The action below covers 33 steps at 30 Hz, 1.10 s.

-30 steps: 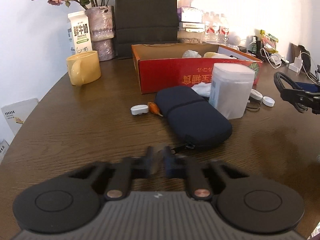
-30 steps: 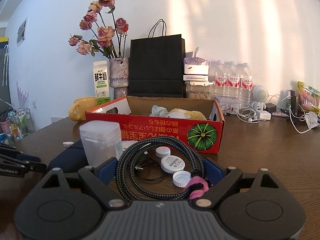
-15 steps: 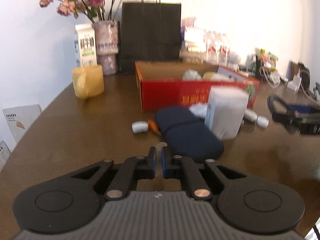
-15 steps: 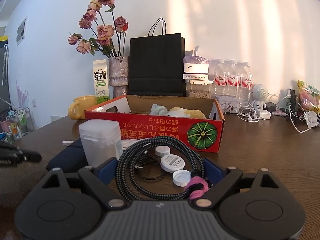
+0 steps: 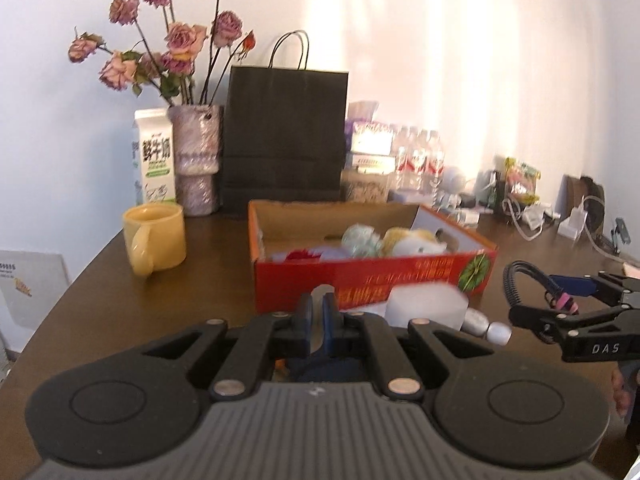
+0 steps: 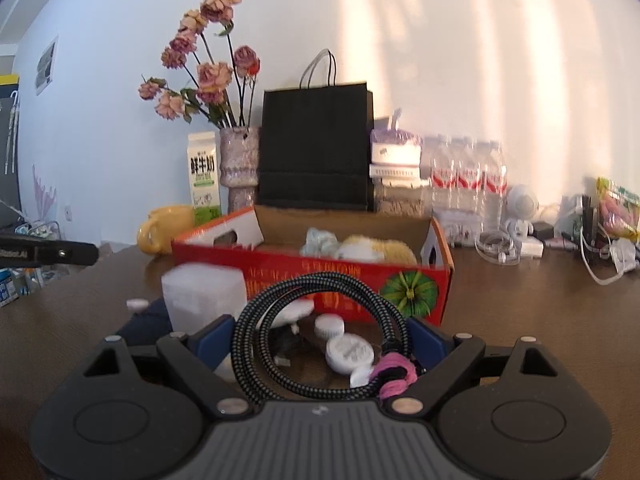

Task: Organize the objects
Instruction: 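Carry cable and clear piece into the box and open both tools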

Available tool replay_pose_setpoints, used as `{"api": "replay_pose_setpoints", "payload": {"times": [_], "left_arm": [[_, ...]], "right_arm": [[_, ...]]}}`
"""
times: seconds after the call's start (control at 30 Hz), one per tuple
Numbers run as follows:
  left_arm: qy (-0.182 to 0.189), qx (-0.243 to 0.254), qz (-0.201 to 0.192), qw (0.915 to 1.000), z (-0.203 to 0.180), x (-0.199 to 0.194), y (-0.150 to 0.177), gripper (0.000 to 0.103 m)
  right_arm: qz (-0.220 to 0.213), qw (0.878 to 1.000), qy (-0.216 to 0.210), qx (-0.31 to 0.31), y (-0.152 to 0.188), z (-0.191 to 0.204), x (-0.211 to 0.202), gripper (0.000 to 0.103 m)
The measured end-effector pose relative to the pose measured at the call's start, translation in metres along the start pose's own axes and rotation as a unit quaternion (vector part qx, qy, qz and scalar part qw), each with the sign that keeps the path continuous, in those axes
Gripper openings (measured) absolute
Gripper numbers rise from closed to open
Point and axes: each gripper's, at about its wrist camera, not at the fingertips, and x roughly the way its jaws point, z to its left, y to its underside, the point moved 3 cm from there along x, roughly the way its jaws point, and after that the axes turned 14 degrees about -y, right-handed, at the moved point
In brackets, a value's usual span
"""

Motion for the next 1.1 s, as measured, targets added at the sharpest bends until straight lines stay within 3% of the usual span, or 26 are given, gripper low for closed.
{"api": "replay_pose_setpoints", "payload": {"times": [0.3,0.57,0.8,1.1], "left_arm": [[0.018,-0.028,-0.039,0.9987,-0.023,0.033,-0.051,0.006],[0.003,-0.052,-0.046,0.9976,-0.039,0.088,-0.096,0.006],[-0.011,-0.071,-0.039,0.9966,-0.040,0.139,-0.110,0.006],[-0.016,-0.065,-0.005,0.9978,-0.043,0.192,-0.097,0.006]], "right_arm": [[-0.028,0.999,0.000,-0.036,-0.055,0.004,0.036,0.091],[-0.035,0.999,0.011,-0.020,-0.099,-0.013,0.098,0.091],[-0.032,0.999,0.020,-0.004,-0.112,-0.033,0.150,0.091],[-0.012,1.000,0.007,0.013,-0.106,-0.053,0.194,0.091]]}}
